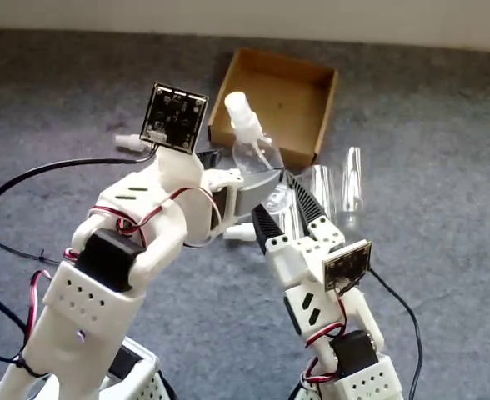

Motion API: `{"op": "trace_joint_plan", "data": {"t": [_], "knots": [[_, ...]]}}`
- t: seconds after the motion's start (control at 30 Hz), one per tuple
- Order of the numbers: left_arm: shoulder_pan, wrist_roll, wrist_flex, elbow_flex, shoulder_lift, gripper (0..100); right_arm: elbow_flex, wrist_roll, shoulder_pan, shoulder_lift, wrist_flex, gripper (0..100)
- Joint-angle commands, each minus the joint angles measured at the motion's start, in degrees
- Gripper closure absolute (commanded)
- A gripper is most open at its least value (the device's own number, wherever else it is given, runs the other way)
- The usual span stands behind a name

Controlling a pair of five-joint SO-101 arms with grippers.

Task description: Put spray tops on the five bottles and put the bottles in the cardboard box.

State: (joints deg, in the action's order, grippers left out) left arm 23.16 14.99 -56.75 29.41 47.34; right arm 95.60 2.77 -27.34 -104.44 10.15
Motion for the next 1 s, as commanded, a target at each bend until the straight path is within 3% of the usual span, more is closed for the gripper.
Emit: {"op": "trace_joint_plan", "data": {"t": [0.0,0.3,0.4,0.57,0.77,0.97], "knots": [[1.1,2.9,7.3,3.12,0.4,67,2.86,0.0,-0.4,-0.92,-0.13,99.4],[1.1,2.9,23.12,12.26,0.31,67,2.77,0.0,-0.48,-0.92,-0.13,99.4],[1.54,2.9,23.82,12.79,-1.36,67,2.77,0.0,-0.48,-0.92,-0.13,99.4],[3.91,2.55,25.85,11.91,-8.31,77,3.03,0.0,-0.48,-0.92,-0.13,99.4],[4.26,2.46,27.34,11.74,-9.54,78,3.12,0.26,-0.48,-0.92,-0.13,99.2],[1.54,-5.19,27.08,7.78,-7.78,86,3.12,0.35,-0.4,-0.92,0.22,98.6]]}}
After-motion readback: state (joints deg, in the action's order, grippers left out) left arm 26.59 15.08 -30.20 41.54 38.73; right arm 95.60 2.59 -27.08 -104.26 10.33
